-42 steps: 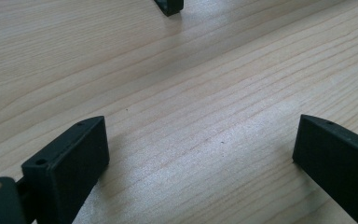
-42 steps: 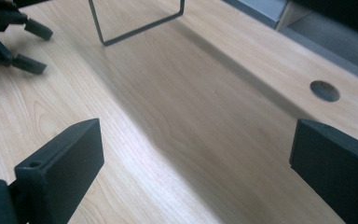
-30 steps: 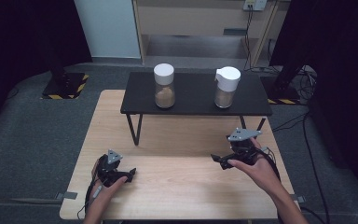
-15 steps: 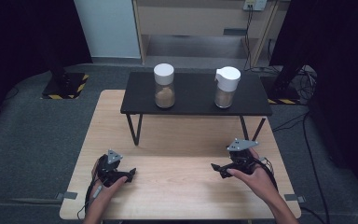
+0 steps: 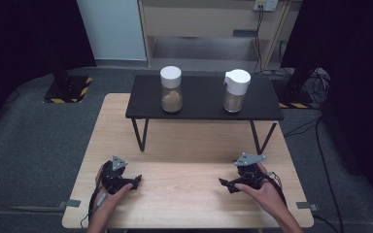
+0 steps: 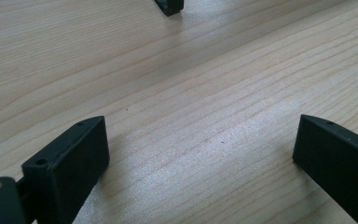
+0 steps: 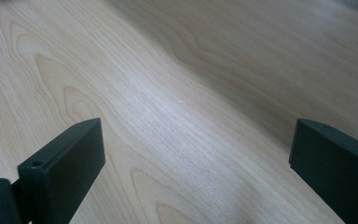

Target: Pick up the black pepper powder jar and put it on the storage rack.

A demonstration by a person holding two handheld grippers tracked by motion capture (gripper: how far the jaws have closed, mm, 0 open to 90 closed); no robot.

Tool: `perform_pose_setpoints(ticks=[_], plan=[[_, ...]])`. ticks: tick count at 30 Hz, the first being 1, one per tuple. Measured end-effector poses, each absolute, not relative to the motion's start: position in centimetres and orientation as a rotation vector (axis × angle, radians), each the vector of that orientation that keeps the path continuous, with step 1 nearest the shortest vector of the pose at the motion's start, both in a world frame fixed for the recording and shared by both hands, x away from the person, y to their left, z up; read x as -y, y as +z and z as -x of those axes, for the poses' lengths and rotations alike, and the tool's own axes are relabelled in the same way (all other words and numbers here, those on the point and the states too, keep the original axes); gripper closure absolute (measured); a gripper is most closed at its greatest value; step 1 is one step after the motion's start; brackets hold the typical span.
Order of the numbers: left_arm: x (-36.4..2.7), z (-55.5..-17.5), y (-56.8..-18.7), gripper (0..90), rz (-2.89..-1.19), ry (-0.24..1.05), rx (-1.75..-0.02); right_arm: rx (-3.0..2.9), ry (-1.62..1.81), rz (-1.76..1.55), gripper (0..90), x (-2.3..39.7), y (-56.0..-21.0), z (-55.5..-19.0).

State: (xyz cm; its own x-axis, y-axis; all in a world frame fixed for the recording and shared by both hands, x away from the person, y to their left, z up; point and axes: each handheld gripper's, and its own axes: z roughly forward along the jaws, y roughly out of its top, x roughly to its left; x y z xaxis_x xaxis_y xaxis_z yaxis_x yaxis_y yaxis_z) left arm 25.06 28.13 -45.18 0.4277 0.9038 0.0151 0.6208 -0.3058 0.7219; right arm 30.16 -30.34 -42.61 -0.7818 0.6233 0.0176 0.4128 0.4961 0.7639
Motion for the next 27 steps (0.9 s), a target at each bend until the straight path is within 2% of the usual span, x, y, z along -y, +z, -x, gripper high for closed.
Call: perform_pose_setpoints(ticks=[27], plan=[[-28.1,-25.0,-45.2,2.2,-2.037,0.567,-1.284,-2.52,1.103,-0.883,3.0,29.4,-45.5,-29.6]])
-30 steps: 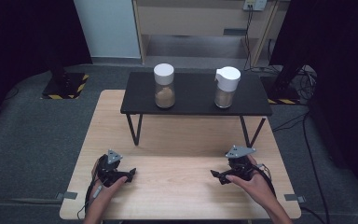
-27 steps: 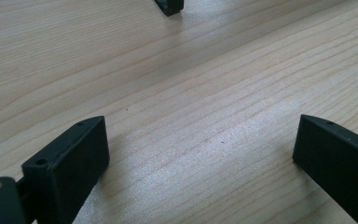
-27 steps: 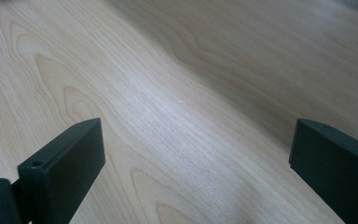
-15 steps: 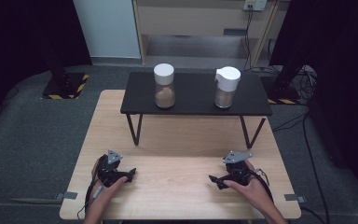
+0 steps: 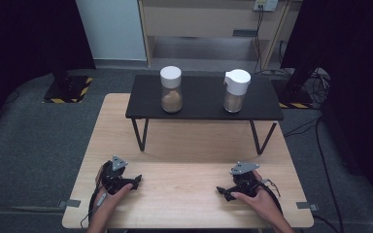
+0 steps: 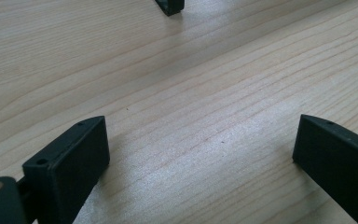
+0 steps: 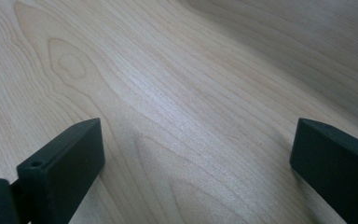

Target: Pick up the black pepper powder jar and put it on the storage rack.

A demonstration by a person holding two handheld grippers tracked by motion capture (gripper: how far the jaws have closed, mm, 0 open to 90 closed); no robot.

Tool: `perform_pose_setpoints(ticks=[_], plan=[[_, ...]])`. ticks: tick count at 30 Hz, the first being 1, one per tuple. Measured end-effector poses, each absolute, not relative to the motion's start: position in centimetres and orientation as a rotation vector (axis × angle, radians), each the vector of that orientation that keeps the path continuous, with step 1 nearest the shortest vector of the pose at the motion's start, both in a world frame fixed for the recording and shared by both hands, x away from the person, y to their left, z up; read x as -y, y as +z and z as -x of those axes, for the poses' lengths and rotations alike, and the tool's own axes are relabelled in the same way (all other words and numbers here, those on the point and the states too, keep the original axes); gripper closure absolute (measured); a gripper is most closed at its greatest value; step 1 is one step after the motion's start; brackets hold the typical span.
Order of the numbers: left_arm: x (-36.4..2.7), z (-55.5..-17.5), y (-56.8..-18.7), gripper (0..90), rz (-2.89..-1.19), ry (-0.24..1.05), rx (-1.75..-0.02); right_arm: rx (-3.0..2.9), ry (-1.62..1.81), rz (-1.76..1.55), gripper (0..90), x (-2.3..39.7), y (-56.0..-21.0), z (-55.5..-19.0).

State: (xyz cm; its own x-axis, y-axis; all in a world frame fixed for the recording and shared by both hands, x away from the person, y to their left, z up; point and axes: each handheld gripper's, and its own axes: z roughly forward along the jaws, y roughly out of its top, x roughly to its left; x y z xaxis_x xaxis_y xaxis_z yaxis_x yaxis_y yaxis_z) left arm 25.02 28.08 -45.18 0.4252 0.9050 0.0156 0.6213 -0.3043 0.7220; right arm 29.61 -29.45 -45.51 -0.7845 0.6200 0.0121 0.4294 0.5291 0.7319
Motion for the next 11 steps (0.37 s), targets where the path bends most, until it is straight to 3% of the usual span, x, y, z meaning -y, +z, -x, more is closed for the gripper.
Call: perform_pose_setpoints(ticks=[11], plan=[[-28.08,-25.02,-45.19,2.2,-2.037,0.567,-1.285,-2.517,1.092,-0.877,2.6,29.23,-45.5,-29.47]])
